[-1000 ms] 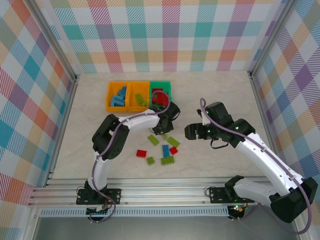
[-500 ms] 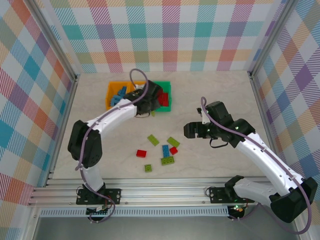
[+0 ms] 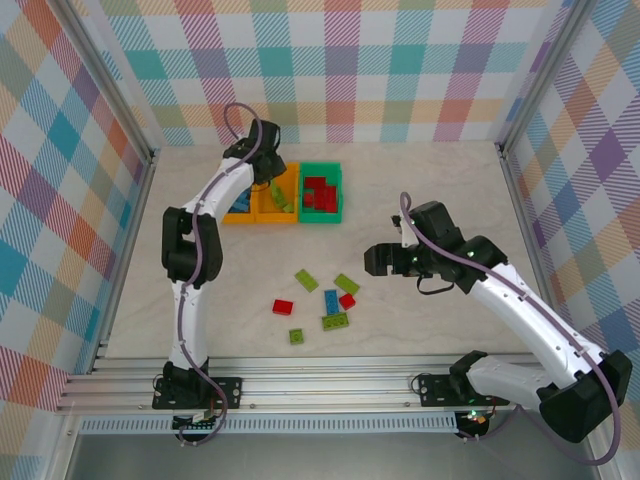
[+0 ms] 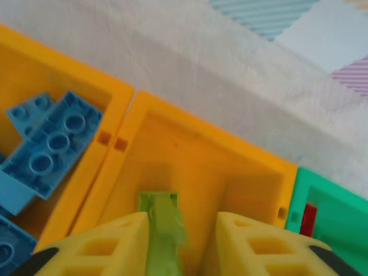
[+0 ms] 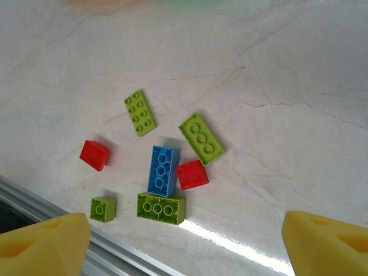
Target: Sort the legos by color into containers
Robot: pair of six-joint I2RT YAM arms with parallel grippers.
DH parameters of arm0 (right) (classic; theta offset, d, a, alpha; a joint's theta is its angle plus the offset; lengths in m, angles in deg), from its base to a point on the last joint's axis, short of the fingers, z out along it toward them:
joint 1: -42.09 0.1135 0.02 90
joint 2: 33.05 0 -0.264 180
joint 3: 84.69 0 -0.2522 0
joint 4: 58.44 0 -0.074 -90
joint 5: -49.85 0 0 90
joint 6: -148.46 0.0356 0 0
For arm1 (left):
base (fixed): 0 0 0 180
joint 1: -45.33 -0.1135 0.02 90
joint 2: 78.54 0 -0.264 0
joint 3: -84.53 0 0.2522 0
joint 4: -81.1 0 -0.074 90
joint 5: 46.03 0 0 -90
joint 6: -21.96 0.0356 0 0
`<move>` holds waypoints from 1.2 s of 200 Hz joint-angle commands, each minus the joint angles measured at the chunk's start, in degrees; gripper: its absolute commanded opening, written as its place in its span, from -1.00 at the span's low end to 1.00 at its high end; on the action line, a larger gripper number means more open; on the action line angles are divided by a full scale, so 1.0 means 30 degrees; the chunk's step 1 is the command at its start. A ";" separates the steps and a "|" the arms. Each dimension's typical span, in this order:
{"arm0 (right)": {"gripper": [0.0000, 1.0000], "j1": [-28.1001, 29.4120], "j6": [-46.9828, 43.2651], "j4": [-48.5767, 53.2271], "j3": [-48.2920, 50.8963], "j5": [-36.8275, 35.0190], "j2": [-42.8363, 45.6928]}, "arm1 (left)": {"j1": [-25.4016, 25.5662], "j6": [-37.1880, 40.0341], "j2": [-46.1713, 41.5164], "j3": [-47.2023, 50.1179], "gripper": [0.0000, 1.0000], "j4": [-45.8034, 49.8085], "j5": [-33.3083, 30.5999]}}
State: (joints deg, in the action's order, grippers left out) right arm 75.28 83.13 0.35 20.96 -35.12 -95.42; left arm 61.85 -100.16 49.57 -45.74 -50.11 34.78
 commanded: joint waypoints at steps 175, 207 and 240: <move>0.81 0.0011 0.2263 -0.1362 0.1590 -0.1746 0.0778 | 1.2600 -0.8765 -1.2109 1.7473 0.12 -0.1121 0.2058; 0.82 0.0011 0.2281 -0.0911 0.1614 -0.1906 0.1228 | 1.2601 -0.8140 -0.9518 1.6577 0.23 -0.1315 0.2290; 0.82 0.0011 0.2318 -0.0730 0.1852 -0.2281 0.1803 | 1.2572 -0.7703 -0.8577 1.6192 0.13 -0.0766 0.1269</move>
State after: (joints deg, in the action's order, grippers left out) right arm 75.28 89.38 -2.47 25.63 -40.89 -91.73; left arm 99.38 -124.75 23.14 5.10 -53.41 40.50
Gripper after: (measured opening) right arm 0.911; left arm 0.577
